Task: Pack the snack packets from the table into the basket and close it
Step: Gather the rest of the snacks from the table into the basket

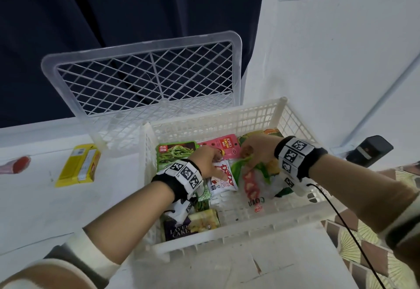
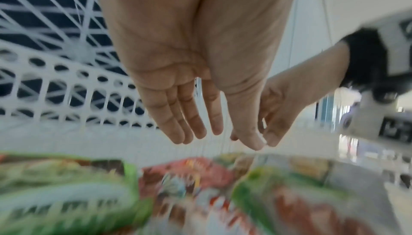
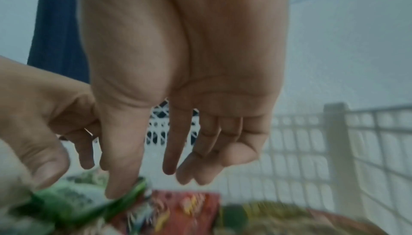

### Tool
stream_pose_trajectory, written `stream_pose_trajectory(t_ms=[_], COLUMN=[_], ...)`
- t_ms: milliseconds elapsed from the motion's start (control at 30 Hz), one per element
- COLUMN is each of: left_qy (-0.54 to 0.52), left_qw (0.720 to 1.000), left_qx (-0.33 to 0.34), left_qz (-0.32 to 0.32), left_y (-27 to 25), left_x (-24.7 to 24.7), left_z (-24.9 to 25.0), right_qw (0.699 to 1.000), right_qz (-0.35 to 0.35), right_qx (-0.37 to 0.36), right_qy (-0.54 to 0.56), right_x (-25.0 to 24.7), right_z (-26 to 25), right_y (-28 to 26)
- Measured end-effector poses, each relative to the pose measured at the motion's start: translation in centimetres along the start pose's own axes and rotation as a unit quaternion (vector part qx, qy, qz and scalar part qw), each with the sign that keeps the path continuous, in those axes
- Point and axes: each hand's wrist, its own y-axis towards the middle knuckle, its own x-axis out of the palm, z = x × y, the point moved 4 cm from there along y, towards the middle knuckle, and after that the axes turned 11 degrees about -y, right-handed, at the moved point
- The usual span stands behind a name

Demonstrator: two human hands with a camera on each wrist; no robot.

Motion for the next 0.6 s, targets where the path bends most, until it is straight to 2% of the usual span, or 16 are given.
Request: stream_pose_trajectory(t_ms=[133,267,367,467,600], left_qy=[-0.107,-0.182,-0.239,-0.285,-0.265], left_qw=[0.987,0.96,0.93,0.905,0.886], left_qx=[0.071,0.08,0.053,-0.001,-0.097], left_qz=[0.099,0.195,0.274,0.316,0.368], left_y=[-4.4,-11.4,-17.5,-23.9,-33.7], left_x=[-4.6,-9.7,-12.3,-13.7,-15.0], left_z=[2.0,-0.1,-4.9,-11.2,-21.0], right_qw=[0.993,0.967,0.951,0.946,0.939], right_qz=[0.081,0.16,0.191,0.186,0.179], right_qx=[-0.034,-0.107,-0.156,-0.21,-0.264], right_qy=[0.073,0.166,0.185,0.164,0.132], right_x=[-3.5,-7.1,-8.4,-9.1,-10.1], right_z=[-2.5,-8.6,-15.3,-22.9,-33.9], right_y=[-2.2,-4.7,-5.3,-4.3,-0.9])
